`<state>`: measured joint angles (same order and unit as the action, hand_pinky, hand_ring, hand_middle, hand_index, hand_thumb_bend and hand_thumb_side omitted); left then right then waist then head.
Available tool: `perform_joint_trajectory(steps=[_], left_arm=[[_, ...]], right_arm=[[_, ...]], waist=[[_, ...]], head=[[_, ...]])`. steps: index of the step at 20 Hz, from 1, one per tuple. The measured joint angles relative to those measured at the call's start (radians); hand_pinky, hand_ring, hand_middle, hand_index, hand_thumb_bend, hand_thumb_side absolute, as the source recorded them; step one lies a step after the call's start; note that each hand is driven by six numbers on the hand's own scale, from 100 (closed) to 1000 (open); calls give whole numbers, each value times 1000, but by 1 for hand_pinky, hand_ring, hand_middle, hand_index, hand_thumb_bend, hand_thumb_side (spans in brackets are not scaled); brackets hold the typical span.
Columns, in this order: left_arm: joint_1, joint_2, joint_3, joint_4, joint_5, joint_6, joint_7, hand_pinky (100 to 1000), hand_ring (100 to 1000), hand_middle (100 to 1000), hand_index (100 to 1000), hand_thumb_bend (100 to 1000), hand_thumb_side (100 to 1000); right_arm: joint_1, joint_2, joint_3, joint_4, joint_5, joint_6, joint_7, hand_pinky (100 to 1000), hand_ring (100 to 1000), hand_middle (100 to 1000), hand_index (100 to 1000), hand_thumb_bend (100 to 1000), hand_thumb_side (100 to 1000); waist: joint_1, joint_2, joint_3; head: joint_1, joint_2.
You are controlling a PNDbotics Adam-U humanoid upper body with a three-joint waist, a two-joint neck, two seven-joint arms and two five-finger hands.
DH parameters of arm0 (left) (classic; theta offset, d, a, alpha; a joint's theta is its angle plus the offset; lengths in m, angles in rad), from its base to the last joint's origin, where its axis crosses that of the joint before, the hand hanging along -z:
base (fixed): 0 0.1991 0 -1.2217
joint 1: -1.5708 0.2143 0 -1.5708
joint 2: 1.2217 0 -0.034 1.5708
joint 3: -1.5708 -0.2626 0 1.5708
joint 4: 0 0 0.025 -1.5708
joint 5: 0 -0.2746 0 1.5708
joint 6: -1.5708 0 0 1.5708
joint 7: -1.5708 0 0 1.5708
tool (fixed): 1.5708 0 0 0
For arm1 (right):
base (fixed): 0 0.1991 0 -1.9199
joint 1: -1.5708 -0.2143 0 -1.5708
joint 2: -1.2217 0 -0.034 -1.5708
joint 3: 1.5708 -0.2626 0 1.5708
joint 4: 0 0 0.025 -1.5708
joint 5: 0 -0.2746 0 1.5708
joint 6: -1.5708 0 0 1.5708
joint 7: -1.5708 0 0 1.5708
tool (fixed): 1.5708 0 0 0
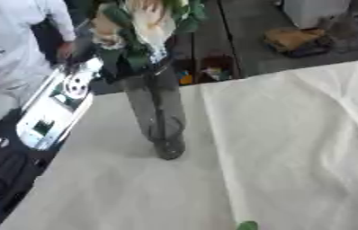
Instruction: Arrange flowers into the vase.
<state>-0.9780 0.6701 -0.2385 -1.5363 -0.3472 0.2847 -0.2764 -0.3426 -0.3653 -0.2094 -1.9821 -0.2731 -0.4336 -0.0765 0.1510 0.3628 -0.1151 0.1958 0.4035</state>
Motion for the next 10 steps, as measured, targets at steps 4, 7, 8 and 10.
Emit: perform_joint_trajectory(steps=[4,7,8,10], left_arm=[[14,15,3,-9,-1,1,-20,1000,1000,1000,1000,465,1000],[28,26,4,-26,-1,-1,-33,1000,1000,1000,1000,464,1000],[32,31,6,-32,-1,-2,-37,1000,1000,1000,1000,464,1000],[38,36,9,-44,-1,-3,-44,1000,1000,1000,1000,466,1000]], right_arm=[[0,0,0,0,0,3,-2,784,855,489,821,100,997],[0,0,0,0,0,3,-3,785,855,489,821,100,997],[0,0,0,0,0,3,-3,785,855,489,821,100,996],[0,0,-1,0,0,3,-3,785,855,489,821,100,997]], waist=[[-1,-1,5],[-4,-3,6],[-5,-3,7],[-5,-3,8]], head=[[-3,0],[-4,0],[-4,0],[-5,0]])
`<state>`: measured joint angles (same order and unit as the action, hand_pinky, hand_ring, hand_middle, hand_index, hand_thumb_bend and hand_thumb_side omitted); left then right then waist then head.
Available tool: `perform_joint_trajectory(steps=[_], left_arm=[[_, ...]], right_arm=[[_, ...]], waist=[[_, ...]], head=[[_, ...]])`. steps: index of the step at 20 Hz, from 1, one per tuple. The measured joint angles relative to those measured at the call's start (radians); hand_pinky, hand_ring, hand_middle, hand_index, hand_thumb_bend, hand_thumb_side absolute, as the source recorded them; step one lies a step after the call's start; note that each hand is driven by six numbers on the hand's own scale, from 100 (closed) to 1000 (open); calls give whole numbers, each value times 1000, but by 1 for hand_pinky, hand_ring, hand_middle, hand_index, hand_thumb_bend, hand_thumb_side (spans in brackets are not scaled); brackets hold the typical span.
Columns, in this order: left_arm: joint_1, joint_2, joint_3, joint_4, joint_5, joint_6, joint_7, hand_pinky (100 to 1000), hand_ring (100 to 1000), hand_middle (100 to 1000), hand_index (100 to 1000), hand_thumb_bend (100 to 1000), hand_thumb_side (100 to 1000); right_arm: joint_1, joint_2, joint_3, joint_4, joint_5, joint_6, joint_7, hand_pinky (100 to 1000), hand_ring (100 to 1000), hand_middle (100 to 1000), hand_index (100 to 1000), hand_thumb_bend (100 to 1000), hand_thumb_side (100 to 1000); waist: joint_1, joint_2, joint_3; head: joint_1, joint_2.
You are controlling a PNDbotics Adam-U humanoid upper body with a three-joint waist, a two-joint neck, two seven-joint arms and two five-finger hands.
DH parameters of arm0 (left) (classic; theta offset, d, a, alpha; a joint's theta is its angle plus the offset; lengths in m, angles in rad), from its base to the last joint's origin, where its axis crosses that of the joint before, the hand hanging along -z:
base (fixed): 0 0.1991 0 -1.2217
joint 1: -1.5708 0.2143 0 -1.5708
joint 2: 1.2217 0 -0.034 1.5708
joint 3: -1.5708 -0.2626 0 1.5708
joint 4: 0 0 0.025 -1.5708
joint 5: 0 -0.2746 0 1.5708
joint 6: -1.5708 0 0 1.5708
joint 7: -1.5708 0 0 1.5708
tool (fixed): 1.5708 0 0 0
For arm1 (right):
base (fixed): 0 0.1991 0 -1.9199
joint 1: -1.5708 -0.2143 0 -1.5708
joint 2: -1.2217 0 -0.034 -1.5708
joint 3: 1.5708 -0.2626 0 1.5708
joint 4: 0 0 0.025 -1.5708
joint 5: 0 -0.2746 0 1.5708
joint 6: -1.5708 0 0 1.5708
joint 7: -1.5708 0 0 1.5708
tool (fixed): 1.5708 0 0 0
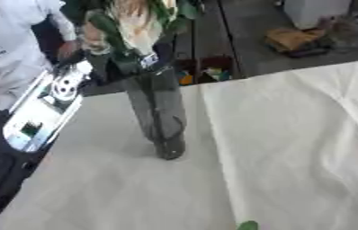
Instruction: Arrange flowers into the vase.
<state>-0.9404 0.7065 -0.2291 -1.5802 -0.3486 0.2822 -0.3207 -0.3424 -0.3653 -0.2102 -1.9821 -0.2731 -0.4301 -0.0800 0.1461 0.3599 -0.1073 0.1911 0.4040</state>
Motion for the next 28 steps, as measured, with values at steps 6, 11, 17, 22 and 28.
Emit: perform_joint_trajectory(steps=[6,11,17,22,28], left_arm=[[9,8,4,-13,0,-7,-38,1000,1000,1000,1000,683,974],[9,8,10,-10,0,-29,-79,1000,1000,1000,1000,833,824],[5,15,15,7,-5,-33,-131,1000,1000,1000,1000,708,777],[3,15,18,18,-7,-22,-127,1000,1000,1000,1000,681,876],[3,15,18,18,-5,-9,-106,1000,1000,1000,1000,684,881]], right_arm=[[0,0,-3,0,0,1,-1,784,855,487,821,100,992],[0,0,-4,0,0,4,-4,784,855,485,821,100,989],[0,0,-4,0,0,5,-4,784,854,482,821,100,986],[0,0,-4,0,0,6,-3,785,854,478,820,100,984],[1,0,-4,0,0,6,-2,785,855,477,820,100,983]], waist=[[0,0,0],[0,0,-1],[5,0,-2],[6,0,-3],[7,0,-4]], head=[[0,0],[0,0],[0,0],[0,-1],[0,-1]])
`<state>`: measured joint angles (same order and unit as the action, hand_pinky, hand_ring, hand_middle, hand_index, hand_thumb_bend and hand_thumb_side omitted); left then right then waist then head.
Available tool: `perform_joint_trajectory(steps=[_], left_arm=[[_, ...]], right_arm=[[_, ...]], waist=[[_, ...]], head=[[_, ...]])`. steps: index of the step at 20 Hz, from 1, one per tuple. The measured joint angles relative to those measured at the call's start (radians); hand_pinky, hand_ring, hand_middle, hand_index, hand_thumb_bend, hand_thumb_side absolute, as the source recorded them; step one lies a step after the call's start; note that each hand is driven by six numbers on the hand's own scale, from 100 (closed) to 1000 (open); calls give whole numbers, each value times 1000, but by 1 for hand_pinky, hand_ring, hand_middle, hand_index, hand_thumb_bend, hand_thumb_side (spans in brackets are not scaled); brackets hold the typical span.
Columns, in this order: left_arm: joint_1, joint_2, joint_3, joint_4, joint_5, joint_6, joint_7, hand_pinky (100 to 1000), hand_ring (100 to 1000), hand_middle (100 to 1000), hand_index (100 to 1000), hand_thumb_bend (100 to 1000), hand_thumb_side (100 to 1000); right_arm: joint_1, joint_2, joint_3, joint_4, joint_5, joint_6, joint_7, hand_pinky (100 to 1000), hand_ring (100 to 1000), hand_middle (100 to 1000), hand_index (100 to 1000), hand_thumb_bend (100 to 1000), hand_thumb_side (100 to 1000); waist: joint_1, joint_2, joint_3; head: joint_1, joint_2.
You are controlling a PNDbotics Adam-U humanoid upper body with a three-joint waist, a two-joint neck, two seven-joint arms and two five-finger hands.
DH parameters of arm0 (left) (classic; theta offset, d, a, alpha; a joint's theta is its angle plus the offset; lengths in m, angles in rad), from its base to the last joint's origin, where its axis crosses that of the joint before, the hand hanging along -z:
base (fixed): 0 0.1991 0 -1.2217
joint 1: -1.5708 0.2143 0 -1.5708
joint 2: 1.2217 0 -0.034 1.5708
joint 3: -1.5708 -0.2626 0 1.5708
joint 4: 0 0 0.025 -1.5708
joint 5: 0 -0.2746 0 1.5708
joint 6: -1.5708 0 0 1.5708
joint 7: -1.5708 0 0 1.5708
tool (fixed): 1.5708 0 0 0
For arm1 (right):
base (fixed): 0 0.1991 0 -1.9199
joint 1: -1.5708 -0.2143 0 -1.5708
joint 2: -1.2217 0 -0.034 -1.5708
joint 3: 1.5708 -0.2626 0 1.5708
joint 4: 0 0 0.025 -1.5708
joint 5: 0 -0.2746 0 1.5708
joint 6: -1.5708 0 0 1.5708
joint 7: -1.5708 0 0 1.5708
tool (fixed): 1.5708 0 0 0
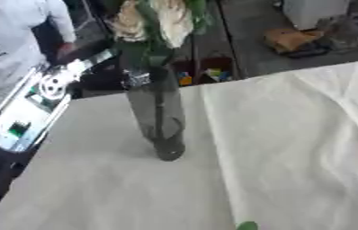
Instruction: Arrange flowers into the vase.
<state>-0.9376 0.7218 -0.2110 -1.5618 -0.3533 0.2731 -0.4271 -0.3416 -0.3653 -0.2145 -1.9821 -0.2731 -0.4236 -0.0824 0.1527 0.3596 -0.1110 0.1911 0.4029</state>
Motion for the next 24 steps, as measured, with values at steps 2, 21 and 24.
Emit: perform_joint_trajectory(steps=[2,21,24], left_arm=[[0,0,0,0,0,2,3,1000,1000,1000,1000,685,879],[55,55,35,-74,-44,4,-27,1000,1000,1000,1000,692,873],[103,82,63,-130,-49,8,-34,1000,1000,1000,1000,684,888]], right_arm=[[0,0,0,0,0,0,0,785,854,477,820,100,984],[5,0,-1,0,0,1,-7,784,853,481,819,100,989],[5,0,-1,0,0,-2,-11,784,853,481,819,100,989]], waist=[[0,0,0],[-1,-3,11],[-3,-3,18]], head=[[0,0],[-9,1],[-16,4]])
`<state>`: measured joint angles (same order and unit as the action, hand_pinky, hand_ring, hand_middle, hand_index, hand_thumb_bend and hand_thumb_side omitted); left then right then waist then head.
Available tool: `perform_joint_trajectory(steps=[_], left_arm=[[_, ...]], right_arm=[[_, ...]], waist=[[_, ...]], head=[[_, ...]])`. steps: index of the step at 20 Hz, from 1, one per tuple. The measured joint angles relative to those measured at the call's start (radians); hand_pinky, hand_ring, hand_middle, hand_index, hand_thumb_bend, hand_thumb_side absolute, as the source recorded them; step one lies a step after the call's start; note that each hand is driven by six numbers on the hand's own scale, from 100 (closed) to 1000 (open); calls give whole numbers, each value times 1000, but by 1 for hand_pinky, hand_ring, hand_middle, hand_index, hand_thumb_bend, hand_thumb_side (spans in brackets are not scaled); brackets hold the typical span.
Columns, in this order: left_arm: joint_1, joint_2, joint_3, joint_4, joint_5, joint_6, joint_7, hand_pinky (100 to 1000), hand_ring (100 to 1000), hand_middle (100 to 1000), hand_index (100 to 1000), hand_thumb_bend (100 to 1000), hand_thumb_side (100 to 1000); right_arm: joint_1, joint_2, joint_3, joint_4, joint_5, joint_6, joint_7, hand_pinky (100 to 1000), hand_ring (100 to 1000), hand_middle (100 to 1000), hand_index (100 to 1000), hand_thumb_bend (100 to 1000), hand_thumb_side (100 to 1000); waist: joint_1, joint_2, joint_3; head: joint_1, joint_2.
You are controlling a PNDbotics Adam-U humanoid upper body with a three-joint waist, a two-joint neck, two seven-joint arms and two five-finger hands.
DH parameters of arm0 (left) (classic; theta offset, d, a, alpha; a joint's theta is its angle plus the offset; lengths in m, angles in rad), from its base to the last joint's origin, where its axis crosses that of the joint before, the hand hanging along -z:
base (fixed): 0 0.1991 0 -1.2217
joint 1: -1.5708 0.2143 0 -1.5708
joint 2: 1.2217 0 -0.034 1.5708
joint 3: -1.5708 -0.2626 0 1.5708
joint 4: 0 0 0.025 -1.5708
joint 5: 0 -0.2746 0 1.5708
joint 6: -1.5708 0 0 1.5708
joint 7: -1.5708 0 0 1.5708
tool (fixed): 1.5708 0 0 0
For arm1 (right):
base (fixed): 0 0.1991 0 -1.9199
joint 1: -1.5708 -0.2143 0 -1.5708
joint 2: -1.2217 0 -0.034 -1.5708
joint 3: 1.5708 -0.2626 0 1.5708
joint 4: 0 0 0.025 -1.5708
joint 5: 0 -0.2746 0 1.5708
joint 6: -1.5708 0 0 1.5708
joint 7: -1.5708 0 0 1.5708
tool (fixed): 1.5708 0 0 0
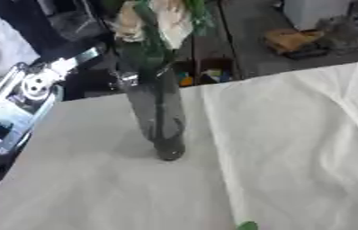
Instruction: Arrange flowers into the vase.
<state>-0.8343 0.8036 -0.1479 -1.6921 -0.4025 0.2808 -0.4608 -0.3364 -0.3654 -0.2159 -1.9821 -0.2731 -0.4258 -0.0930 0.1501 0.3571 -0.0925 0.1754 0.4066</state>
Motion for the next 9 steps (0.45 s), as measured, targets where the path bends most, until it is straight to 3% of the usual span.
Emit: perform_joint_trajectory(steps=[7,9], left_arm=[[155,24,101,-230,18,17,64,1000,1000,1000,1000,573,1000],[185,17,130,-268,27,-7,135,1000,1000,1000,1000,439,1000]], right_arm=[[1,0,-11,0,0,-5,-18,780,849,489,818,100,993],[-3,0,-12,0,0,-8,-25,777,846,494,817,100,997]], waist=[[-19,0,29],[-29,0,40]], head=[[-15,8],[-18,14]])
